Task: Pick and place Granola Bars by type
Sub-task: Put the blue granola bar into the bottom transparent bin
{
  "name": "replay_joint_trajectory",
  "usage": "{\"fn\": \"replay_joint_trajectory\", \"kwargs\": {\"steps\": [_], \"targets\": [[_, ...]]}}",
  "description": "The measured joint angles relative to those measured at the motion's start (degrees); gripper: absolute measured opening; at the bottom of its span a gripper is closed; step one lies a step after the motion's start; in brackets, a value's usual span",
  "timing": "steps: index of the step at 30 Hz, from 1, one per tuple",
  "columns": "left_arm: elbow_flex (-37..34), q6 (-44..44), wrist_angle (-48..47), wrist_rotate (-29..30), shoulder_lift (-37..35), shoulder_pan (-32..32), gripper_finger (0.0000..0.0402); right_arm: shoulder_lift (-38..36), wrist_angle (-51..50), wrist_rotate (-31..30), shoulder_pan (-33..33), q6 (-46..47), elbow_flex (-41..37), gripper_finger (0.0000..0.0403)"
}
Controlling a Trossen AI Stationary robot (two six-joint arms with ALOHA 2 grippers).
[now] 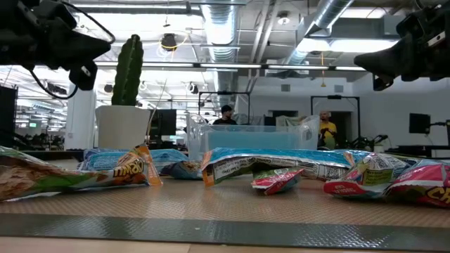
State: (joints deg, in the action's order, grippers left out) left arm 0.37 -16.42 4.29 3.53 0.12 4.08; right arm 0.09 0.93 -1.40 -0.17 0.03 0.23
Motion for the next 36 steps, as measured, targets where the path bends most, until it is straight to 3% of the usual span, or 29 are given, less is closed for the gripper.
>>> {"fn": "replay_joint_trajectory", "kwargs": {"steps": [10, 13, 18, 26, 30, 36], "targets": [[-0.01, -0.86, -1.07, 0.80, 0.00, 0.00, 0.0000, -0.01, 0.00, -0.01, 0.01, 0.00, 0.01, 0.0000], [0.22, -0.78, -0.77, 3.22, 0.00, 0.00, 0.0000, -0.01, 0.00, -0.01, 0.00, -0.01, 0.01, 0.0000], [4.67, 1.08, -7.87, 9.43, 2.73, 0.00, 0.0001, 0.00, 0.00, -0.01, -0.01, 0.00, 0.00, 0.0000], [12.86, -2.36, -11.47, 15.87, 15.45, 0.00, 0.0046, 0.00, 0.01, -0.01, -0.01, 0.00, 0.00, 0.0000], [17.78, -3.21, -12.35, 15.47, 24.37, 0.00, 0.0076, 0.00, 0.02, -0.01, -0.01, 0.00, 0.00, 0.0000], [28.49, -3.59, -23.17, 13.41, 38.54, 0.03, 0.0108, 0.00, 0.00, -0.01, -0.01, 0.00, 0.02, 0.0000]]}}
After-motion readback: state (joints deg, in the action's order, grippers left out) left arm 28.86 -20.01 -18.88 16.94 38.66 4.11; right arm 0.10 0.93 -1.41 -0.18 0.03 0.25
